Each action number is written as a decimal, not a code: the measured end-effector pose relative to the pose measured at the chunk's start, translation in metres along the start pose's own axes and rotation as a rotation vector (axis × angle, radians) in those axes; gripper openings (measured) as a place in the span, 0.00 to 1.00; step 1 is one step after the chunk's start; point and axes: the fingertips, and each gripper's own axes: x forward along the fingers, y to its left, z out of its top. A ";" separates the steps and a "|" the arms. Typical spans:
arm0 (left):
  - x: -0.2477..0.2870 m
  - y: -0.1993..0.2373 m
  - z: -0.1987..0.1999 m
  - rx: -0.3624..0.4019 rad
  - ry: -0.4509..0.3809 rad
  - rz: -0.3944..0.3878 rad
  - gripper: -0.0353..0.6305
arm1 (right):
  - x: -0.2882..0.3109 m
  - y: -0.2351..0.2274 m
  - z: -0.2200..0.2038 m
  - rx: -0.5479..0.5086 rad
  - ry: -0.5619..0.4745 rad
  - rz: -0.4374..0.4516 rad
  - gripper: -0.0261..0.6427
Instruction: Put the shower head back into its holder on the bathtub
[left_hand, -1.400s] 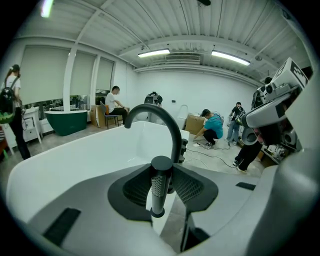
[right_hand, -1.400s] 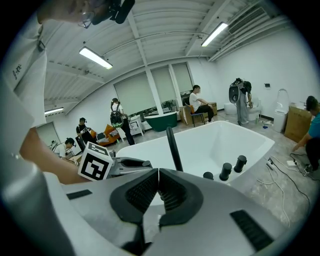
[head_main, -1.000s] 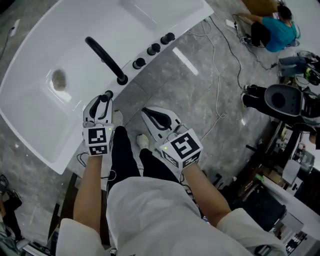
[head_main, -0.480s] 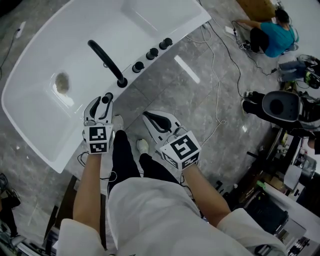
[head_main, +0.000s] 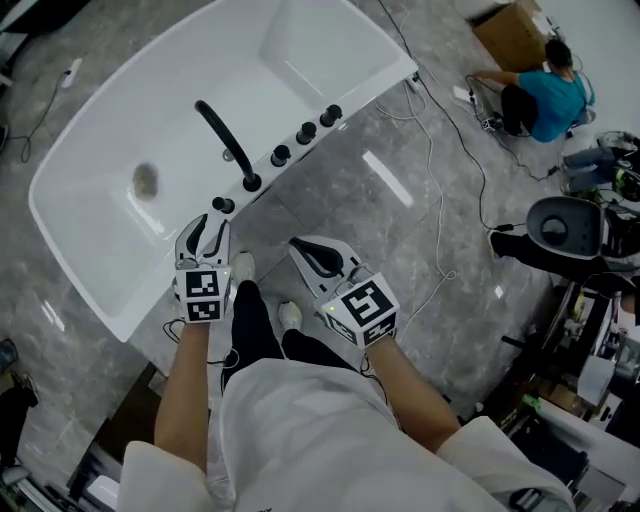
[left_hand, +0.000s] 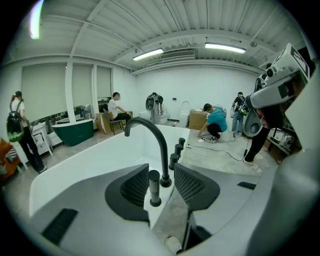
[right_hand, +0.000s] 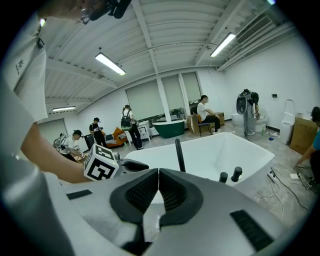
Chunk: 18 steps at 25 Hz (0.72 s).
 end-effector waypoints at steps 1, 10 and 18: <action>-0.007 -0.002 0.003 -0.001 -0.004 0.008 0.29 | -0.005 0.002 0.003 -0.005 -0.011 0.005 0.07; -0.101 -0.038 0.031 -0.026 -0.078 0.094 0.13 | -0.063 0.031 0.004 -0.030 -0.077 0.048 0.07; -0.174 -0.078 0.044 -0.081 -0.132 0.103 0.07 | -0.106 0.055 0.014 -0.060 -0.144 0.106 0.07</action>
